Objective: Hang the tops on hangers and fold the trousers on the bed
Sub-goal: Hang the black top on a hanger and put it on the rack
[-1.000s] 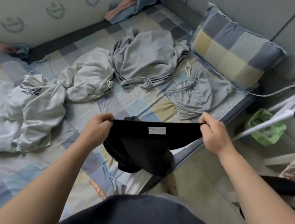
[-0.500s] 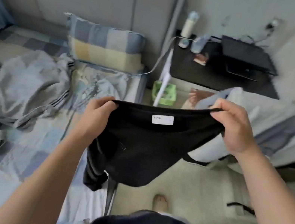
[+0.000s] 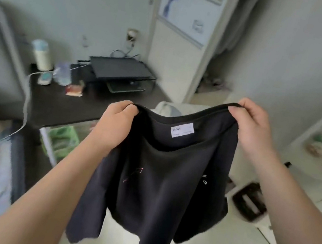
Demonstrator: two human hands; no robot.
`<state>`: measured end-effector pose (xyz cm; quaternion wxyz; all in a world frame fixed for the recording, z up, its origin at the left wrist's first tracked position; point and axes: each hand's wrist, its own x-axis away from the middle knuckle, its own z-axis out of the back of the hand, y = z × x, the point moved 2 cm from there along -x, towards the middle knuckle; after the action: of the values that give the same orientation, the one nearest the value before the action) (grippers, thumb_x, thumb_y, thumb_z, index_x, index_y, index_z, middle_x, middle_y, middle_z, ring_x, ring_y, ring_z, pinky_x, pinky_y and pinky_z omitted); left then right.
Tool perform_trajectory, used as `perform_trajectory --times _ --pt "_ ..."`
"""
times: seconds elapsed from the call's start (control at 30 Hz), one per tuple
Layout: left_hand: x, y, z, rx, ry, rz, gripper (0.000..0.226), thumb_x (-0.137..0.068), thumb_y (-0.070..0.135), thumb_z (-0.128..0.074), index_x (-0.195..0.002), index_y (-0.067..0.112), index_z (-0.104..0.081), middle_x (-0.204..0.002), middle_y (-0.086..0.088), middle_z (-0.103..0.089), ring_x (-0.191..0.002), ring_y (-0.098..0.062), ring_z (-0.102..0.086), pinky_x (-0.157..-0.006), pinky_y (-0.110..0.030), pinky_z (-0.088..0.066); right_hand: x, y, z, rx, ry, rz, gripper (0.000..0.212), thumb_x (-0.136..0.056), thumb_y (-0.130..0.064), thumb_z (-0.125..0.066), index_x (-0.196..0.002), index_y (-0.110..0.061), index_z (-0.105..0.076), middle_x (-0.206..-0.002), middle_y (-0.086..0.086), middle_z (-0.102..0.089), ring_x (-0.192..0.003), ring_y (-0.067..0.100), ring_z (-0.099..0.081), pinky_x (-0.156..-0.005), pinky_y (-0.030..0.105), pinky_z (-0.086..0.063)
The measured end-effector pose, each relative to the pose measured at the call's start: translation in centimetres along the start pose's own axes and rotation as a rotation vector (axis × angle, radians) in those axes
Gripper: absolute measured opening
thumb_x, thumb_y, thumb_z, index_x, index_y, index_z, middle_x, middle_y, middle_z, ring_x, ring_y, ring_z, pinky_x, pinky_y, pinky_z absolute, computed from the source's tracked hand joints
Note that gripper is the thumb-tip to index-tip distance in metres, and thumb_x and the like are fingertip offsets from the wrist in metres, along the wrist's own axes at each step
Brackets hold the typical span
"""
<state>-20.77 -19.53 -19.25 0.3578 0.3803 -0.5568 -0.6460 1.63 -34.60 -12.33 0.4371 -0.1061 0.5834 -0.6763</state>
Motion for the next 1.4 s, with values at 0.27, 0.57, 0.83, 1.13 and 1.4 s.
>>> perform_trajectory --times 0.27,0.57,0.83,1.13,1.4 --pt "-16.1 9.4 -17.9 0.135 -0.223 -0.001 0.017 -0.087 0.022 -0.045 -0.077 0.011 -0.052 -0.074 -0.003 -0.040 -0.069 -0.019 -0.036 -0.066 -0.036 -0.026 -15.4 0.8 12.6 0.249 0.235 0.079 0.030 -0.094 -0.017 -0.059 -0.067 -0.012 -0.049 -0.062 -0.003 -0.041 -0.056 0.005 -0.037 -0.050 0.016 -0.029" --pt "-32.1 22.1 -30.5 0.282 -0.387 -0.152 0.011 -0.079 0.025 -0.053 -0.086 0.016 -0.055 -0.078 -0.005 -0.043 -0.074 -0.025 -0.040 -0.071 -0.041 -0.036 -30.1 -2.8 22.1 0.431 0.481 0.114 0.026 -0.096 -0.023 -0.057 -0.076 -0.006 -0.055 -0.065 -0.002 -0.048 -0.061 0.011 -0.043 -0.056 0.023 -0.035" --pt "-43.4 32.4 -38.7 0.313 -0.560 -0.276 0.017 -0.088 0.018 -0.050 -0.095 0.008 -0.062 -0.084 -0.010 -0.058 -0.076 -0.025 -0.060 -0.081 -0.043 -0.058 -40.7 -6.8 28.3 0.712 0.669 0.009 0.024 -0.094 -0.029 -0.054 -0.077 -0.011 -0.056 -0.070 -0.001 -0.056 -0.066 0.017 -0.052 -0.061 0.031 -0.041" --pt "-50.3 43.1 -46.2 0.455 -0.697 -0.307 0.016 -0.096 0.008 -0.048 -0.096 0.004 -0.064 -0.095 -0.014 -0.071 -0.084 -0.030 -0.071 -0.076 -0.041 -0.062 -48.7 -11.1 34.6 1.077 0.776 -0.242 0.017 -0.093 -0.012 -0.046 -0.084 -0.002 -0.055 -0.085 0.015 -0.060 -0.059 0.028 -0.058 -0.053 0.027 -0.050" --pt "-50.8 47.2 -51.4 0.501 -0.798 -0.323 0.014 -0.092 -0.001 -0.046 -0.096 0.003 -0.059 -0.090 -0.015 -0.068 -0.079 -0.030 -0.070 -0.056 -0.033 -0.058 -53.4 -14.8 38.5 1.852 0.891 -0.135 0.037 -0.091 -0.023 -0.051 -0.126 -0.011 -0.051 -0.130 0.015 -0.049 -0.123 0.037 -0.044 -0.098 0.045 -0.039"
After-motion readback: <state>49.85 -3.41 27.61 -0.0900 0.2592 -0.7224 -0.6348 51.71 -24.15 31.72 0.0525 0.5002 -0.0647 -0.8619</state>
